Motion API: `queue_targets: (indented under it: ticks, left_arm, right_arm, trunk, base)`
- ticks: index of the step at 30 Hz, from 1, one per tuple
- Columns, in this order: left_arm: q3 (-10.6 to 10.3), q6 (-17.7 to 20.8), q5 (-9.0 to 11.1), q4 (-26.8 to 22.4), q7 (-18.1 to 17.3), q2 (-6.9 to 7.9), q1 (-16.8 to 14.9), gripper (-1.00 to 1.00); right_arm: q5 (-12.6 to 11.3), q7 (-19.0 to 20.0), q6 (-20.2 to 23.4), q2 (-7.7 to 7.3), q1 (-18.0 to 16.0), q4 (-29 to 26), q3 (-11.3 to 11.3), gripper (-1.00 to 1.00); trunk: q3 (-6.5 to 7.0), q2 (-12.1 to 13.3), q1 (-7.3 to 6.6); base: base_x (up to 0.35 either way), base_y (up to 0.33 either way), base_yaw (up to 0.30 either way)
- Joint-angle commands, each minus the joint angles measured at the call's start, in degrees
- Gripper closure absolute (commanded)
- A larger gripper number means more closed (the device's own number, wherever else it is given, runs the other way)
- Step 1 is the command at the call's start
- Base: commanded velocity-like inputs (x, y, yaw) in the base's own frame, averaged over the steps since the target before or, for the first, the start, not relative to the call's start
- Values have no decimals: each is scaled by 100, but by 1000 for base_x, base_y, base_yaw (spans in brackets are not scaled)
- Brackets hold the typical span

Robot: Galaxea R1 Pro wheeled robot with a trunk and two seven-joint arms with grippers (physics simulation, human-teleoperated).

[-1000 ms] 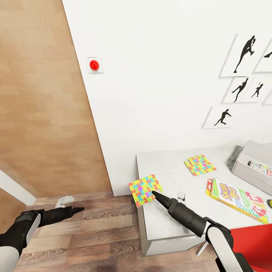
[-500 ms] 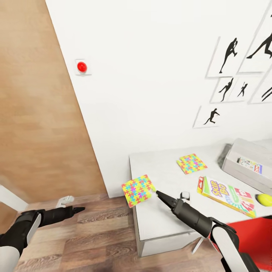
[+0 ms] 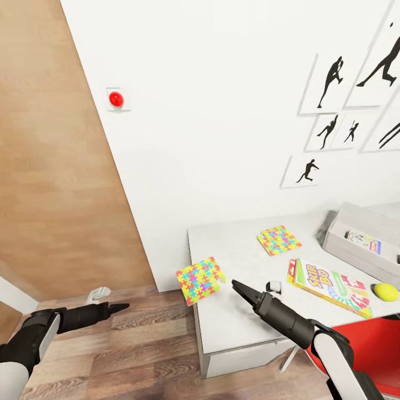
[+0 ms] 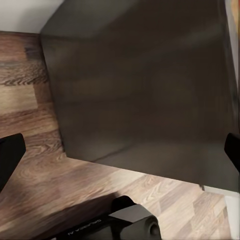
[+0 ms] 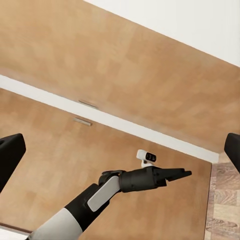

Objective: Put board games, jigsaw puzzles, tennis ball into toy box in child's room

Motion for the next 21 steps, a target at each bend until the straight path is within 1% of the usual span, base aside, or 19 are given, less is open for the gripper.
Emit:
queue_targets:
  ticks: [1, 8, 13, 15, 21]
  left_arm:
    - [8, 54, 22, -1, -20, 0, -4, -100]
    - [21, 50, 18, -1, -51, 0, -4, -100]
    - [119, 50, 14, 2, -55, 0, -4, -100]
    - [160, 54, 11, 3, -56, 0, -4, -100]
    - [193, 53, 9, 3, -57, -2, -4, -100]
  right_arm:
    - [-35, -7, 31, -3, -4, -1, 1, -100]
    - [-35, -5, 28, -3, -2, -1, 0, -100]
    - [-35, -5, 27, -3, -2, -1, 3, -100]
    - [-35, -5, 26, -3, -3, -1, 6, -100]
    - [-35, -9, 26, -3, -2, -1, 8, -100]
  trunk:
    - [-10, -11, 3]
    - [-10, -11, 3]
    - [-10, -11, 3]
    - [-10, -11, 3]
    - [-10, -11, 3]
  base:
    - [0, 0, -2]
    - [0, 0, 0]
    - [20, -4, 0]
    - [99, -68, 0]
    - [160, -148, 0]
